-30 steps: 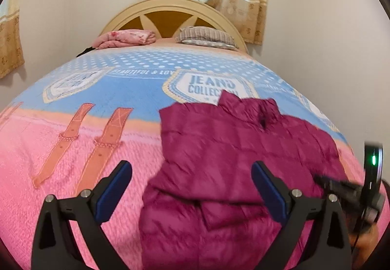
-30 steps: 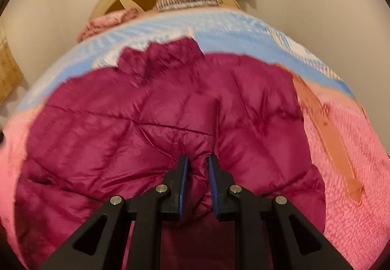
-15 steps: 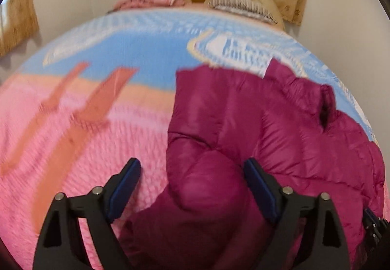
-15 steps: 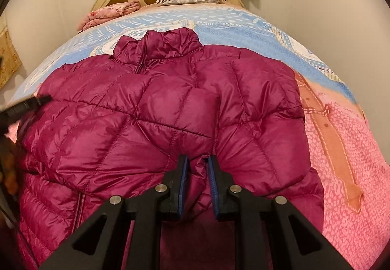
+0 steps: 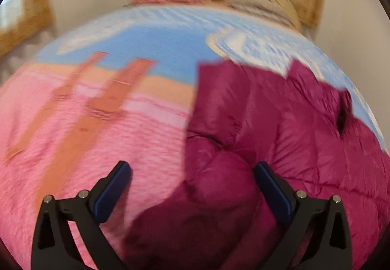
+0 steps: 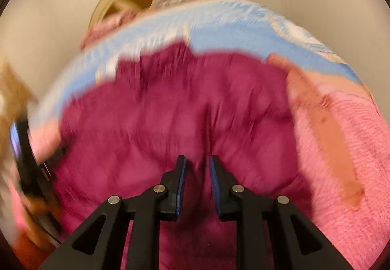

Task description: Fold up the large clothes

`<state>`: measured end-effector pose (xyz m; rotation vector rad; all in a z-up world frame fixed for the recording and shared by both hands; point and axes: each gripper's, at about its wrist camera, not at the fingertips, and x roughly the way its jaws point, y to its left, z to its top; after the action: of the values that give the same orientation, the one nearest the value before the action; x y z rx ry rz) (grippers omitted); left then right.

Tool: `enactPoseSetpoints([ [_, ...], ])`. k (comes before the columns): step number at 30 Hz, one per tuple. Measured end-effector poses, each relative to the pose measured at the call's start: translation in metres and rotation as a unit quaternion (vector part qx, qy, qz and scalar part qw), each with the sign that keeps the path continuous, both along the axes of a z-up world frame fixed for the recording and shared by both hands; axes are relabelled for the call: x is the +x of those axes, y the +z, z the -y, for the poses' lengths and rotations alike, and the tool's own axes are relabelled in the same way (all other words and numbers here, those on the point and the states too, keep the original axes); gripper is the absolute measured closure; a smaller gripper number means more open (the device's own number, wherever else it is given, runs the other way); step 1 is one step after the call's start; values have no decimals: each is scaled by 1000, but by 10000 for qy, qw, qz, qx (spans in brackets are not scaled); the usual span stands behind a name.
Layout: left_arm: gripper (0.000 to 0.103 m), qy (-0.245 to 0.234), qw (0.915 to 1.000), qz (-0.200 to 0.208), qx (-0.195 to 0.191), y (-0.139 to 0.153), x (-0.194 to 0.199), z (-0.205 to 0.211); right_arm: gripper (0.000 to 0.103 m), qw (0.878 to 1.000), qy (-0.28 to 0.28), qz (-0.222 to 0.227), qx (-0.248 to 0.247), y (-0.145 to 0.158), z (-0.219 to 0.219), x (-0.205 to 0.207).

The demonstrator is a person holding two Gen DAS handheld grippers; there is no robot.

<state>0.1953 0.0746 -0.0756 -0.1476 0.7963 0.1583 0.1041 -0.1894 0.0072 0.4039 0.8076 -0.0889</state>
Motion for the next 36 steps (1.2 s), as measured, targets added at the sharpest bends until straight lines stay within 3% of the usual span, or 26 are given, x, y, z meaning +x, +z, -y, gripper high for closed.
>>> enactPoseSetpoints([
  [2, 0, 176, 9993, 329, 22, 8, -12, -5, 54, 9998, -211, -36, 37, 21, 3, 22],
  [4, 0, 230, 9985, 496, 26, 12, -19, -7, 46, 9998, -96, -43, 185, 31, -2, 52],
  [10, 0, 230, 9964, 812, -100, 18, -33, -13, 46, 9961, -327, -456, 683, 14, -17, 159],
  [15, 0, 149, 9974, 682, -178, 14, -23, -10, 46, 9887, -593, -965, 985, -13, -20, 219],
  [19, 0, 118, 9974, 647, -295, 12, -20, -9, 46, 9871, -725, -1063, 951, -23, -18, 249],
  [22, 0, 129, 9975, 609, -321, 11, -18, -8, 46, 9819, -607, -1470, 1029, -38, -21, 270],
  [26, 0, 111, 9978, 557, -339, 9, -16, -8, 46, 9807, -470, -1732, 772, -45, -27, 276],
  [27, 0, 110, 9978, 555, -344, 9, -16, -8, 48, 9813, -378, -1756, 692, -43, -30, 274],
  [29, 0, 112, 9979, 542, -338, 8, -16, -8, 77, 9818, -271, -1816, 488, -40, -32, 267],
  [30, 0, 113, 9979, 537, -341, 8, -16, -9, 84, 9817, -258, -1843, 409, -37, -31, 262],
  [32, 0, 118, 9979, 535, -344, 8, -16, -9, 91, 9816, -230, -1835, 474, -34, -25, 250],
  [36, 0, 124, 9980, 515, -353, 8, -15, -9, 94, 9822, -263, -1800, 476, -24, -10, 220],
])
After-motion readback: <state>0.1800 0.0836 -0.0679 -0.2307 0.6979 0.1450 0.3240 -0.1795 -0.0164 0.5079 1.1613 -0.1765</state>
